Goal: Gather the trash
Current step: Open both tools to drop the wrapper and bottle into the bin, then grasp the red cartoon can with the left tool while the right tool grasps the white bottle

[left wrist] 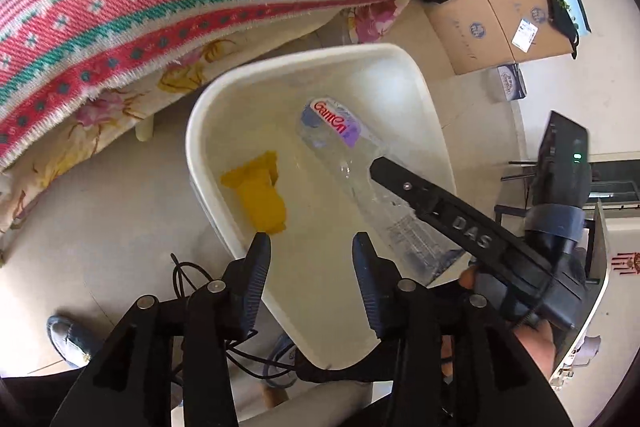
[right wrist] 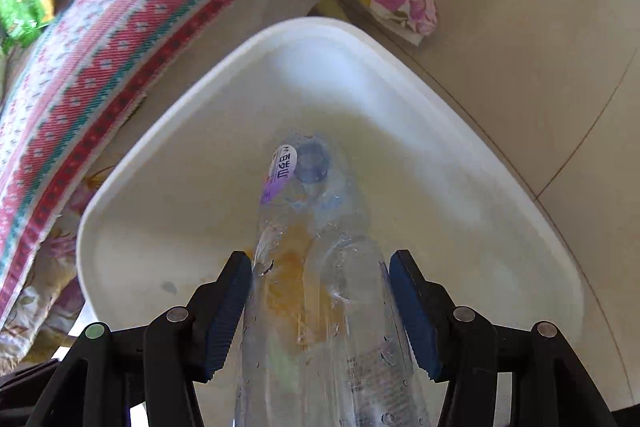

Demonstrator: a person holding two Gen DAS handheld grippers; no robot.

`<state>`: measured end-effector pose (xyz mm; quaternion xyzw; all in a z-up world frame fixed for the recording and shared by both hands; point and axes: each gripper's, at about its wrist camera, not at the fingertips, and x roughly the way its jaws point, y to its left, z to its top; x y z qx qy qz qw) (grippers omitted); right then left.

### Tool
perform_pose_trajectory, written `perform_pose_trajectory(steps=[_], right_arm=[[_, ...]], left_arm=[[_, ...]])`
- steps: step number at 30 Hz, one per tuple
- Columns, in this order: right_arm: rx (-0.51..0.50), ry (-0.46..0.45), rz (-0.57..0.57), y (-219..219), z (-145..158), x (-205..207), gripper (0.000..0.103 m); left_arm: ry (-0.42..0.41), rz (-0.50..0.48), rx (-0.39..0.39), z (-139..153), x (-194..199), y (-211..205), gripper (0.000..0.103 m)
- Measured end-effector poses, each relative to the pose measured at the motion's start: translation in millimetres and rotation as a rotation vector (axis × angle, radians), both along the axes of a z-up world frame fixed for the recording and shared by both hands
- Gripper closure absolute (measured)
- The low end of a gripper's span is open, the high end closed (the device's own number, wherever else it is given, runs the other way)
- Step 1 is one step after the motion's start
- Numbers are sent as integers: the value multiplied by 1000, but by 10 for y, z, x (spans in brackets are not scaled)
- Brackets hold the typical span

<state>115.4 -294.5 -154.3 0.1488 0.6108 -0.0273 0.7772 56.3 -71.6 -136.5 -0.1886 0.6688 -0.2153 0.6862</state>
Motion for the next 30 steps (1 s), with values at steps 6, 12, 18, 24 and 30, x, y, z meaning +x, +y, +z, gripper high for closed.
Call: perform_pose_trajectory(steps=[6,12,18,24,30], right_arm=[[-22,25,36,126,-121,66,39],[6,30,41,156,-17,-26,35],[18,-31,53,200,179,-68,35],[-30,-195,102,325,569,-138,34],[-98,-406,154,521,960,-216,26]], left_arm=[[-33,17,10,90,39,97,58],[-65,21,12,227,2,217,58],[-110,33,25,346,43,321,58],[-164,60,37,451,97,435,58],[-269,127,90,691,202,634,57]])
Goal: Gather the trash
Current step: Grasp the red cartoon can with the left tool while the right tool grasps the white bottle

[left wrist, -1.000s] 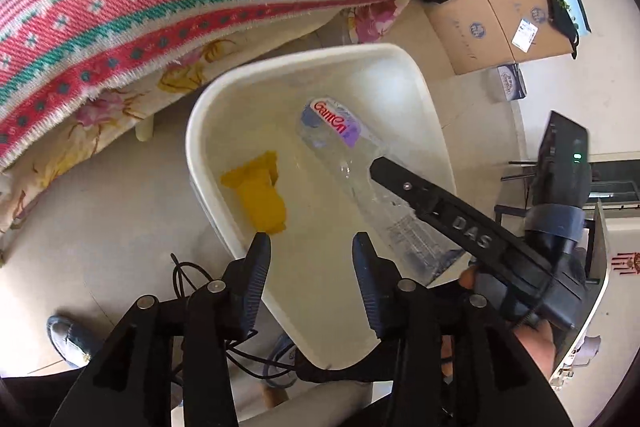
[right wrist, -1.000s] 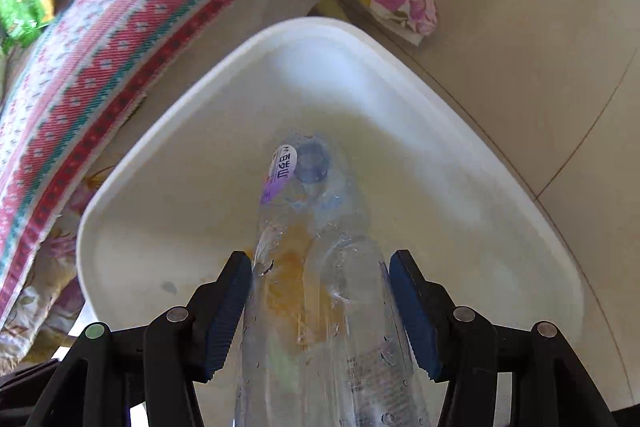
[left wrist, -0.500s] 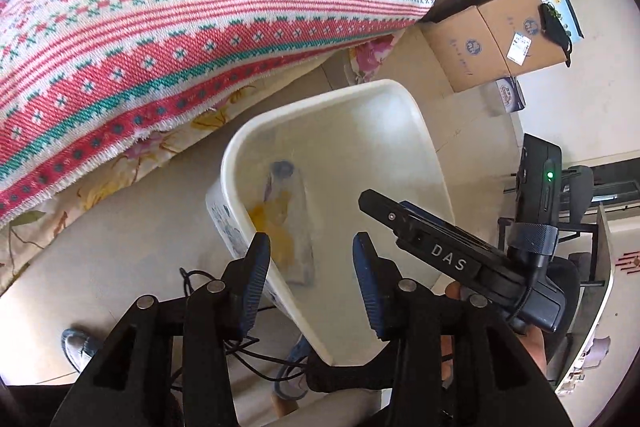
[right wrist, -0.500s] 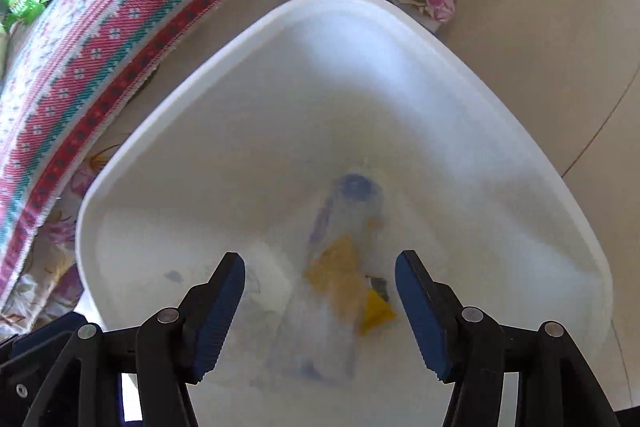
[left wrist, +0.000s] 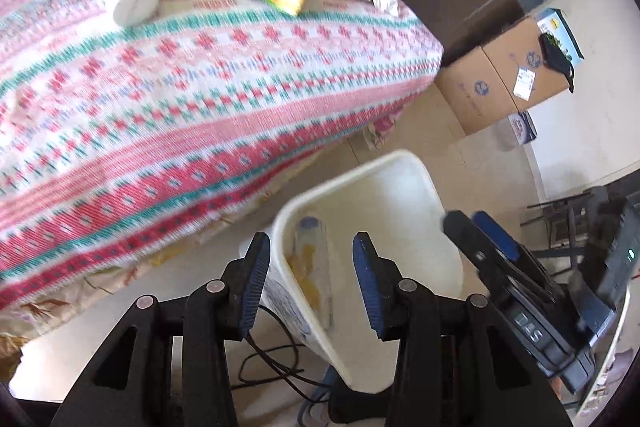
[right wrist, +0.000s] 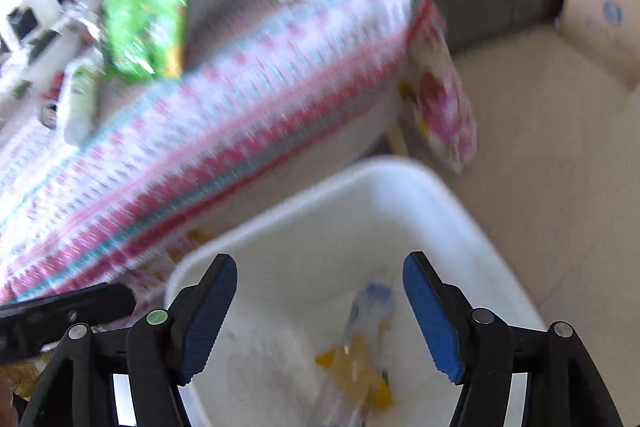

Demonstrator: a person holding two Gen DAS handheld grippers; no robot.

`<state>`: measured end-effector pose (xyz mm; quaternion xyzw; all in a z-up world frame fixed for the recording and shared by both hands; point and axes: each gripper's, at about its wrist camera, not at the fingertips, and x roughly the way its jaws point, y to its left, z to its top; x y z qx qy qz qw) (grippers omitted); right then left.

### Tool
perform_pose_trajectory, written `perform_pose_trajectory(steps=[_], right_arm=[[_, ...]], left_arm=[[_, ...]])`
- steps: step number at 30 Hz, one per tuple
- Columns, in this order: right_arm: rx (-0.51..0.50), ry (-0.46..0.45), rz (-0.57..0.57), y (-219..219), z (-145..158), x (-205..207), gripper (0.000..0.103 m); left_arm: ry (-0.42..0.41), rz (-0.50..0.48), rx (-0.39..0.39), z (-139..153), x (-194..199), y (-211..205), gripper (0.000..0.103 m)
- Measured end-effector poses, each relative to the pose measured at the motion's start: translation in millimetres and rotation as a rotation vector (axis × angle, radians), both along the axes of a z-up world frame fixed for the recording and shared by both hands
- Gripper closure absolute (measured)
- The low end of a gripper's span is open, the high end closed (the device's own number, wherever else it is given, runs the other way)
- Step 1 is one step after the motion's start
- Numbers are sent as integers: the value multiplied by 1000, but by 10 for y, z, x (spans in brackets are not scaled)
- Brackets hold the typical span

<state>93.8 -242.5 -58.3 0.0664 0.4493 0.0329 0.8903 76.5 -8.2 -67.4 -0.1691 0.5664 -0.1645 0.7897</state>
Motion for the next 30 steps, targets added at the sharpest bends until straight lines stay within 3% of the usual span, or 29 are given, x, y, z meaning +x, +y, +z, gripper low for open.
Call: perform_pose_trajectory(steps=[3,4,6,10,15,22,28,30], right_arm=[[-57,-56,18,121,112,-48,6],[-67,-54,30,152,109,-38,4],[-77,-43,50,189,105,-4,4],[-142,-130,51,284,205,-83,3],[66,-103,58,187,108,8,3],[130,-81,118,347,185,185,3],[122,-64,188,614,172,383,3],[119,-64,208,715,167,459,3]], left_arm=[[-44,41,43,110,35,149,53],[-56,60,53,134,57,204,52],[-73,107,71,166,100,332,51],[-109,226,115,214,209,641,43],[-124,378,98,294,381,1090,36],[-95,436,33,398,743,1394,35],[-167,519,134,620,1159,1815,35],[-160,538,131,610,1307,1959,35]])
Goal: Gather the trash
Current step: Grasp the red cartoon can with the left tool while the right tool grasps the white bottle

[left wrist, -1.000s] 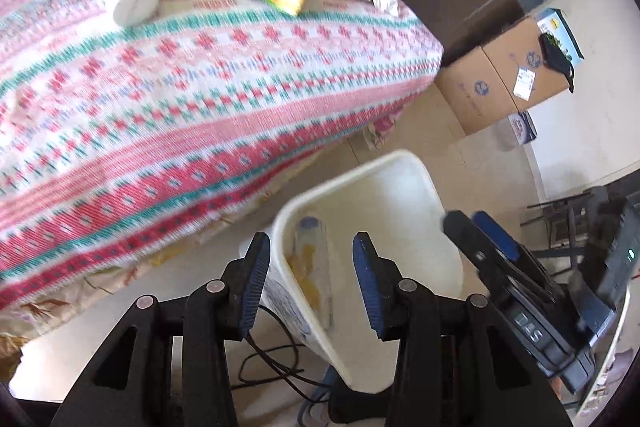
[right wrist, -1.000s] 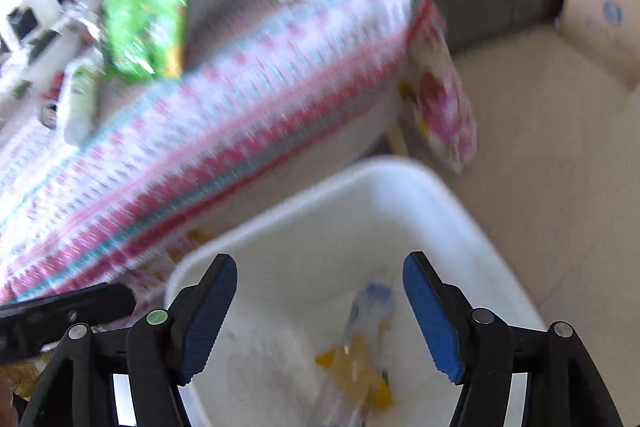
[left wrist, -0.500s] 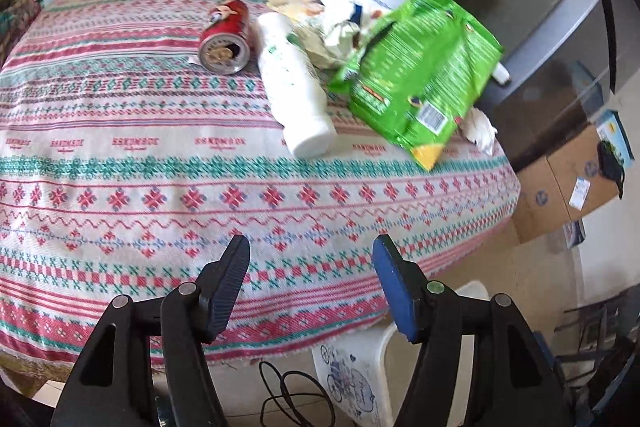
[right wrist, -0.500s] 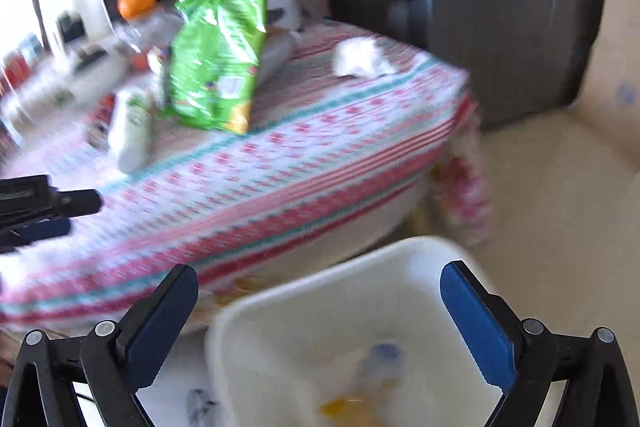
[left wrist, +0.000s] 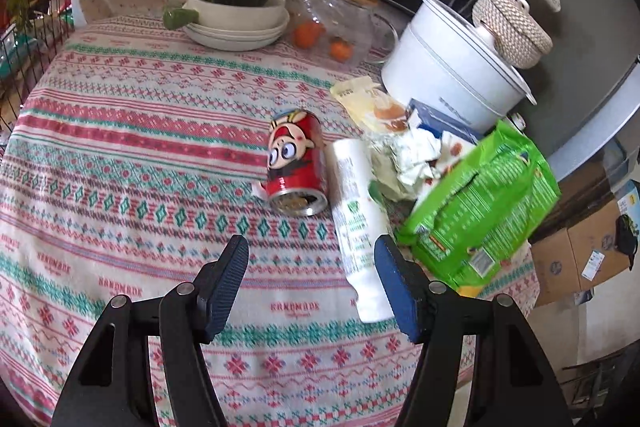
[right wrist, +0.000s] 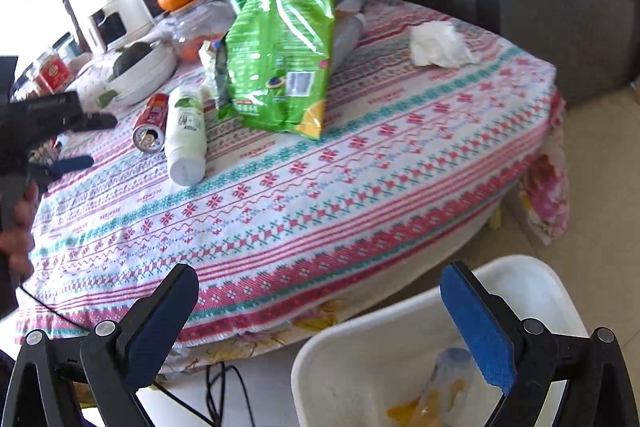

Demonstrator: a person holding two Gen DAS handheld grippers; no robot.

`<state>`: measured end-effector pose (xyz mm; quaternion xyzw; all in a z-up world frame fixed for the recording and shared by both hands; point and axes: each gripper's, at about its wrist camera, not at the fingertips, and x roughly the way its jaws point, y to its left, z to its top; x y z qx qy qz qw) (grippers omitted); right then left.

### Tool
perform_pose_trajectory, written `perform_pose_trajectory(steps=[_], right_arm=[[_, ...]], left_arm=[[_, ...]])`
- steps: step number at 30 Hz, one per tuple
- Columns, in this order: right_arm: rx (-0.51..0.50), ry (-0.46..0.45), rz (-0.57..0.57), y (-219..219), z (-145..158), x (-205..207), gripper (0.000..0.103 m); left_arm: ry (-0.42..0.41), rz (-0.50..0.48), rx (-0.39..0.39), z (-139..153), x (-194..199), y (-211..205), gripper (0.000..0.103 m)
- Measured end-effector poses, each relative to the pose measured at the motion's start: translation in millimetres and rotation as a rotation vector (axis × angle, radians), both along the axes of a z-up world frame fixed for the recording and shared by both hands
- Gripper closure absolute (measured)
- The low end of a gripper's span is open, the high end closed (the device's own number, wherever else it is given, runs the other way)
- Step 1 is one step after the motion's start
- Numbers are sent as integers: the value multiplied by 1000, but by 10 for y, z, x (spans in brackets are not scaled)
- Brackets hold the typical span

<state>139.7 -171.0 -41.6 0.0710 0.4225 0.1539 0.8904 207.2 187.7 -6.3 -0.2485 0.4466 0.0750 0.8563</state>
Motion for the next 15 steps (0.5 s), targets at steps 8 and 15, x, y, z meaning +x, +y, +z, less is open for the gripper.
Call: perform_pose_trajectory(steps=[8,15], right_arm=[[29,-2,105,560,-53,465,3],[29,-11,193,1122,-108,902,4]], left_arm=[[46,-11,-119,-291,469,292,35],[69,-8,-173,-484,753,458,35]])
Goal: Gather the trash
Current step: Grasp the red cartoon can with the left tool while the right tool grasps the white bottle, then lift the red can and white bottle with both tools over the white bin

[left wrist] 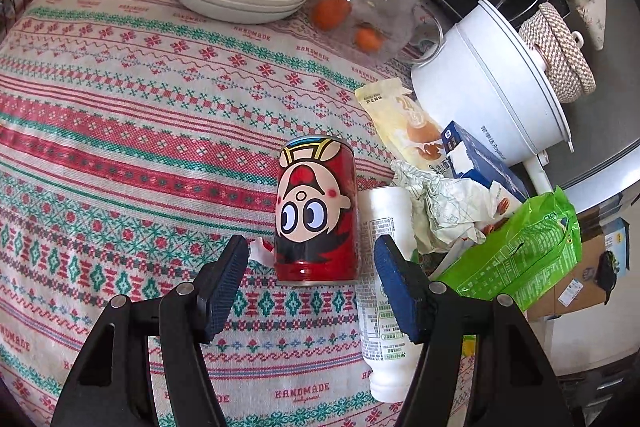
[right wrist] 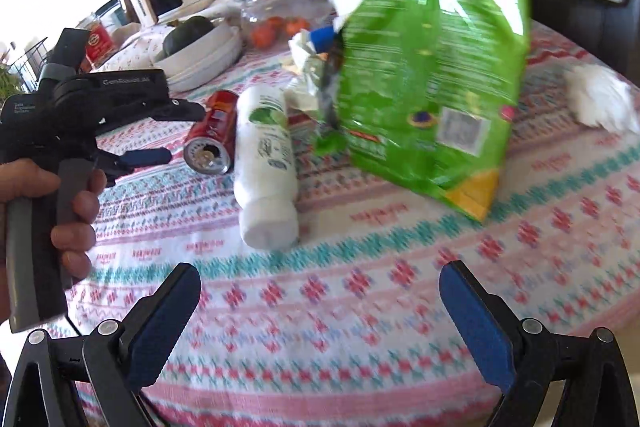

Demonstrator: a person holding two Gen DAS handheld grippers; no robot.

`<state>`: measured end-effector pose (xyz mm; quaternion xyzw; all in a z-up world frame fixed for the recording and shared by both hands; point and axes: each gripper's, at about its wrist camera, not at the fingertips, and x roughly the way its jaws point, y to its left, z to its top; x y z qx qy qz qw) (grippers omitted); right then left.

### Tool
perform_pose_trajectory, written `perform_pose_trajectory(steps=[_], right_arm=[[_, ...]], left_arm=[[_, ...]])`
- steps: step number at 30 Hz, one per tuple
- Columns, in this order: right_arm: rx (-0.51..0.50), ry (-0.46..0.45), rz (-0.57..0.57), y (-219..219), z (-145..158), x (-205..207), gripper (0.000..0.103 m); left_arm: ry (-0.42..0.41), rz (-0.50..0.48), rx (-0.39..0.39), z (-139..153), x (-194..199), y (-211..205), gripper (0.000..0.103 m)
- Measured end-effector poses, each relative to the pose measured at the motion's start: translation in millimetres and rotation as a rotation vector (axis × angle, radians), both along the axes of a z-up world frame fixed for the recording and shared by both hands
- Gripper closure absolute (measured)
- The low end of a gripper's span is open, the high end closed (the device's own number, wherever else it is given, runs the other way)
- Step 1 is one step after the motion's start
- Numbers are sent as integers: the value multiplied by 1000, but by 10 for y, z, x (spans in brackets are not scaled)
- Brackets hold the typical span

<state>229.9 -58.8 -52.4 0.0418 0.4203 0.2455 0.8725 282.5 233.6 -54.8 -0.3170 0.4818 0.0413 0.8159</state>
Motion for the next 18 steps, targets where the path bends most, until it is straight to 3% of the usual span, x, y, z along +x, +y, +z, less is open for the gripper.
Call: perform_pose_trajectory(steps=[5,13,15,16,18], right_arm=[[-34,-7,68,392,-57,238,5],[-69,26,93,675,-262,508,13],[-83,28,94,726,-281,562,16],[-87,28,96,752,-289,585,17],[-92,31,98,789,-297,623,20]], left_arm=[[34,-38,-26,-140,157,-36,35],[45,-70,42,-227,252,-94,37],[43,-76,49,-231,252,-106,40],[43,-87,46,-235,257,-115,48],[42,-98,58,-232,266,-136,48]])
